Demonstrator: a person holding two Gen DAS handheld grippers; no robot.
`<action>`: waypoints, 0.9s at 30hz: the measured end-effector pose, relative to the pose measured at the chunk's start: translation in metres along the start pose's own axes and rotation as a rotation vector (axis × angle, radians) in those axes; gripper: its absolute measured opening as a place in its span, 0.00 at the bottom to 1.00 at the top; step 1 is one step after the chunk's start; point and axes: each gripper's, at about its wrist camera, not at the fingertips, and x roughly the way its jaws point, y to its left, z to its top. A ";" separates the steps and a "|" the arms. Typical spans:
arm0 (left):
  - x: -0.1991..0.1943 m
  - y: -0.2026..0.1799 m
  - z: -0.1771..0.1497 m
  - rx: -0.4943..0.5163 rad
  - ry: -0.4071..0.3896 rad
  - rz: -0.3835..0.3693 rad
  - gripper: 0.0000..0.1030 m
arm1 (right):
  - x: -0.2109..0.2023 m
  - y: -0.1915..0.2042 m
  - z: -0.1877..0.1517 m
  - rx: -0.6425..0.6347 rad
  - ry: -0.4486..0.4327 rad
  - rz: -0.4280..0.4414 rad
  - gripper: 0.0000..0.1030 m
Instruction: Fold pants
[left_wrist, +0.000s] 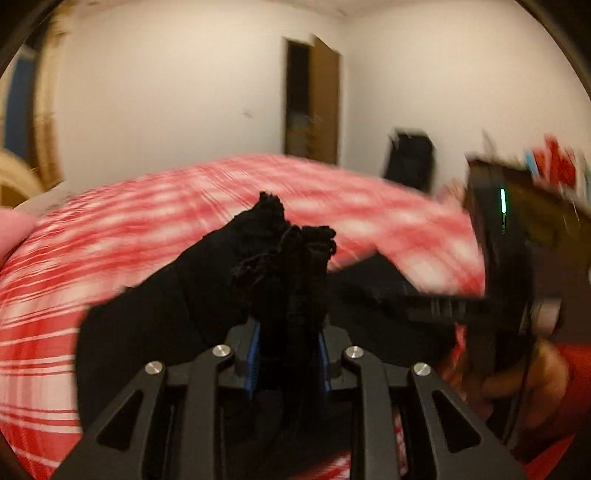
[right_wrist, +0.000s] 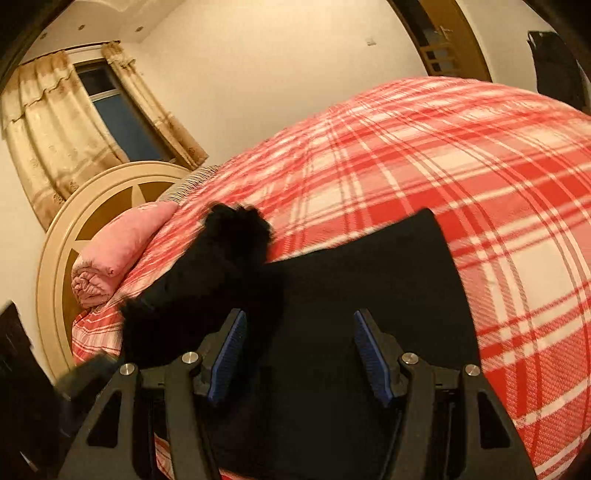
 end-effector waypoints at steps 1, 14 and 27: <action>0.011 -0.008 -0.006 0.037 0.041 -0.012 0.26 | 0.001 -0.003 -0.001 0.010 0.010 0.001 0.60; -0.037 0.001 0.006 0.107 0.012 -0.027 0.96 | -0.015 -0.018 0.016 0.225 -0.027 0.232 0.63; -0.050 0.111 -0.023 -0.379 0.059 0.235 0.95 | 0.030 0.066 -0.022 -0.233 0.138 0.041 0.34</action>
